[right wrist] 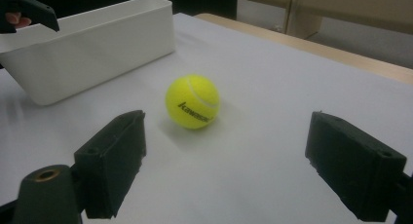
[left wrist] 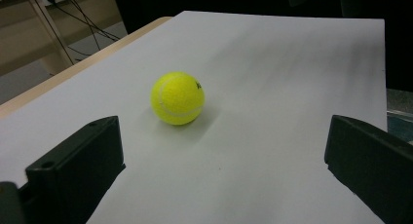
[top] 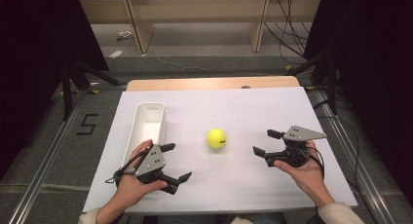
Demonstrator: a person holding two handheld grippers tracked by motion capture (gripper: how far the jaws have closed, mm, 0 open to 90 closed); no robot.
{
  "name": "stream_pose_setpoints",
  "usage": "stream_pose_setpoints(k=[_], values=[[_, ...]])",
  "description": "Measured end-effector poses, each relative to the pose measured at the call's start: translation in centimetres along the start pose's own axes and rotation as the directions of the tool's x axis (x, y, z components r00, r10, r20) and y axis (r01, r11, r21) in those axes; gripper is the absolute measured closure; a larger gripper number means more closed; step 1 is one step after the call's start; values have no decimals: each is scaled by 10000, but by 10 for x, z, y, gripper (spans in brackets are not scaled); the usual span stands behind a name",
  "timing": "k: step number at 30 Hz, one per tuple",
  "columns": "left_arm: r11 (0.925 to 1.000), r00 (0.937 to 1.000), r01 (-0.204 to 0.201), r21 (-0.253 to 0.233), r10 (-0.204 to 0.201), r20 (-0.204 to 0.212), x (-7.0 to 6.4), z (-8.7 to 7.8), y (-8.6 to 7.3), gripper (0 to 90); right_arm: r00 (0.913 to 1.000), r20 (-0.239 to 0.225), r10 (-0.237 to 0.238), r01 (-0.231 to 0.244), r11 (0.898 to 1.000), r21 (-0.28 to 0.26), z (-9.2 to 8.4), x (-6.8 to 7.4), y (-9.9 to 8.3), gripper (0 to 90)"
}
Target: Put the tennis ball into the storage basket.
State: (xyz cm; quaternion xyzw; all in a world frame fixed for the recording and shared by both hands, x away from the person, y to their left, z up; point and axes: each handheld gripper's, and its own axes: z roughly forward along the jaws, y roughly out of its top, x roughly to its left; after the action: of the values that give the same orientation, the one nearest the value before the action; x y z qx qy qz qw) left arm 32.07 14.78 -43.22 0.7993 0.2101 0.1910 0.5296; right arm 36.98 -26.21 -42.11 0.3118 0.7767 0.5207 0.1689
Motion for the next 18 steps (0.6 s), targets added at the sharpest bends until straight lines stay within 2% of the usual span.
stream_pose_setpoints(k=[18], values=[[10000, 10000, -15, -8, 15, 1, 0, -1, 0, 2, 9992, -328, -207, 216, 9995, 250, 27, 7, 8, 155]])
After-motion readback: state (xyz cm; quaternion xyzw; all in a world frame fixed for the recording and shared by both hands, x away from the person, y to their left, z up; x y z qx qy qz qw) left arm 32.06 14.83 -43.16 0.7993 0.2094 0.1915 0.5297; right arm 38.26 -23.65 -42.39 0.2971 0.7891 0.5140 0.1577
